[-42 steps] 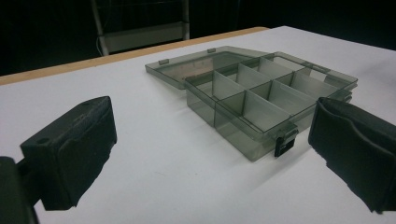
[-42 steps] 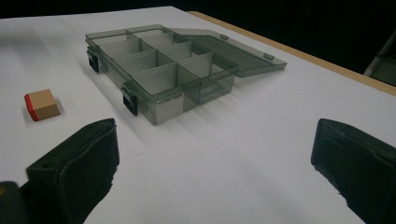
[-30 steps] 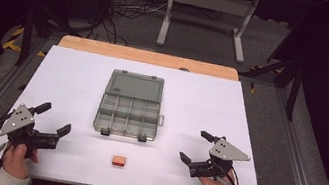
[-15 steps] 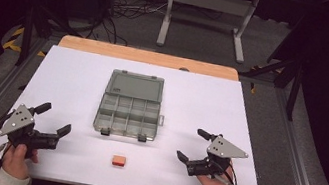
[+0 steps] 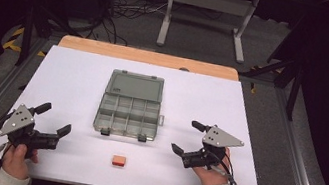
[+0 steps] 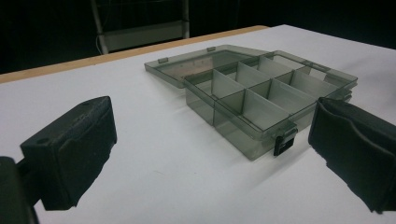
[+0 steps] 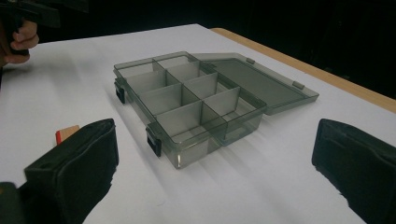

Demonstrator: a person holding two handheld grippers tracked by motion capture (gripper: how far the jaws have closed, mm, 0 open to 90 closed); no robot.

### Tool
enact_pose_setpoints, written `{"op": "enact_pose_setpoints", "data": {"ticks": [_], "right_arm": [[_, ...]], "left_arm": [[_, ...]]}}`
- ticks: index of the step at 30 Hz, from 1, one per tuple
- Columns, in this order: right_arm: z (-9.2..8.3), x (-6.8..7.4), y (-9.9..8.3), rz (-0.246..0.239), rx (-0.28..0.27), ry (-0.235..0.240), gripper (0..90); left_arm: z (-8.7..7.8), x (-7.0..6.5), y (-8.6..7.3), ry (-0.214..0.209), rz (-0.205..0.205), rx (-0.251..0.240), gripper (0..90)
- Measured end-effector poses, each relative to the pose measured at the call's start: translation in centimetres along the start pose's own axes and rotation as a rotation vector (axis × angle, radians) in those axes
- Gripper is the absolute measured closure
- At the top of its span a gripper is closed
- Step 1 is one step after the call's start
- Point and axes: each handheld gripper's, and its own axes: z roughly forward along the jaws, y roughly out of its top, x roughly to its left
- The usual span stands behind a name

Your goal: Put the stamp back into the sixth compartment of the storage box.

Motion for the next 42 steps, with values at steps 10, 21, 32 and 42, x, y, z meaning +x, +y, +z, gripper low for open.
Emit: {"op": "enact_pose_setpoints", "data": {"ticks": [10,21,32,42], "right_arm": [[1.3,0.2,1.1,-0.013,0.023,0.047,1.5],[2.6,0.6,2.4,-0.02,0.034,0.098,1.8],[4.4,1.4,3.8,-0.049,0.044,0.147,1.8],[6.2,2.2,5.3,-0.062,0.047,0.205,1.9]], "left_arm": [[0.0,0.0,0.0,-0.001,0.0,0.001,1.9],[0.0,-0.1,0.0,-0.001,-0.003,-0.001,1.9],[0.1,0.0,0.0,-0.007,-0.002,0.003,1.9],[0.1,0.0,0.0,-0.007,-0.004,0.001,1.9]]}}
